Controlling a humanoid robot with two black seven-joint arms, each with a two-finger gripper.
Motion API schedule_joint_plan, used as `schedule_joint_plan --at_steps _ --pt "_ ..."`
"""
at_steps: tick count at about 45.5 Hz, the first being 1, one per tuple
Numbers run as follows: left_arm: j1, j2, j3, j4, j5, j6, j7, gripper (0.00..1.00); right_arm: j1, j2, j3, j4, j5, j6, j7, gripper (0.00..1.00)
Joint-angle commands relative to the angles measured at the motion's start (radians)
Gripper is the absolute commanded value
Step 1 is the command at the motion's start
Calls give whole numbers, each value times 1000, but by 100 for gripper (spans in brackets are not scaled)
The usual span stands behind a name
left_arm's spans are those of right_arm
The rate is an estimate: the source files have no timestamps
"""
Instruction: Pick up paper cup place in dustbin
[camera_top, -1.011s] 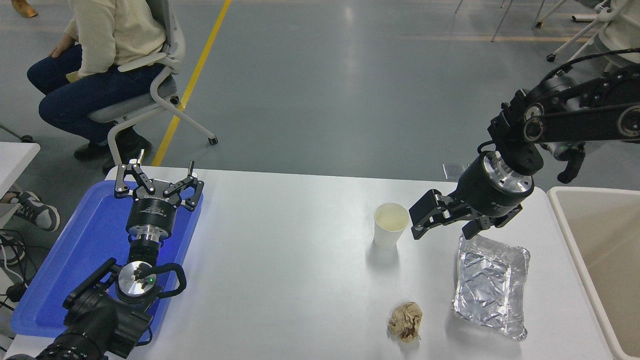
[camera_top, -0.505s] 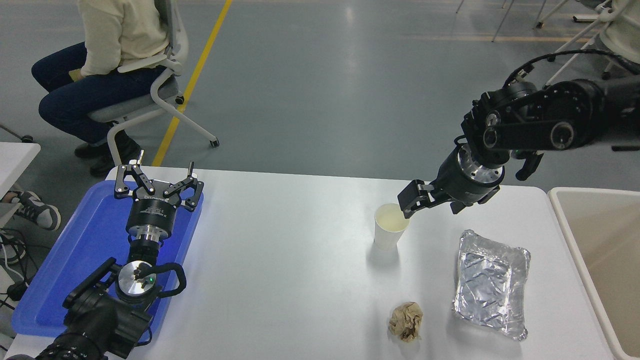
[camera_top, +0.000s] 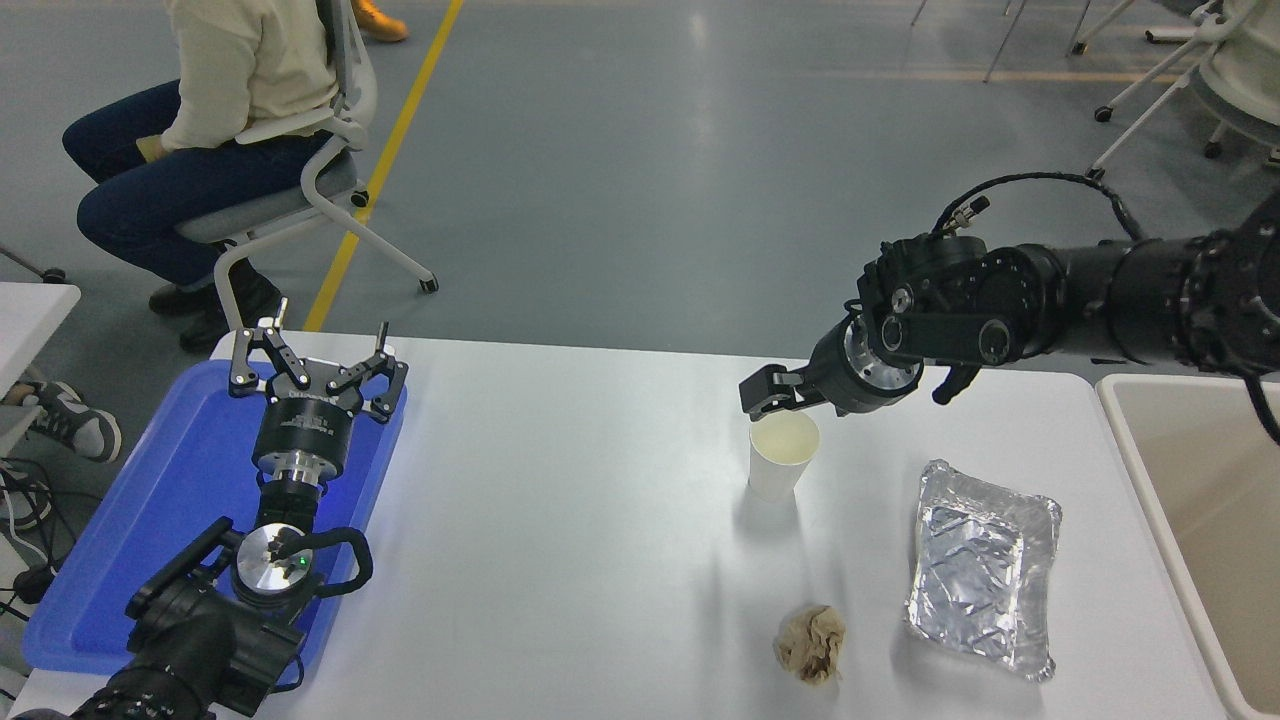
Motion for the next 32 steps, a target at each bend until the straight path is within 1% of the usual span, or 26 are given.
schedule_joint_plan --at_steps 1,12,20,25,27,30,32 --pt "0 0 0 -1 0 0 0 100 -109 23 4 -101 -84 -82 -21 100" --pt "0 0 0 1 0 0 0 100 -162 37 4 -133 -108 -111 -41 99" --pt "0 0 0 1 0 0 0 100 -199 51 4 -144 -125 -128 -41 95" --pt "0 0 0 1 0 0 0 100 -210 51 4 -145 -125 -148 -41 86" --pt "0 0 0 1 0 0 -2 100 -213 51 4 -145 -125 -154 -41 78" --pt "0 0 0 1 0 0 0 100 -214 51 4 -145 -127 -155 -41 73" --pt "0 0 0 1 0 0 0 100 -218 52 4 -145 -127 -155 -41 64"
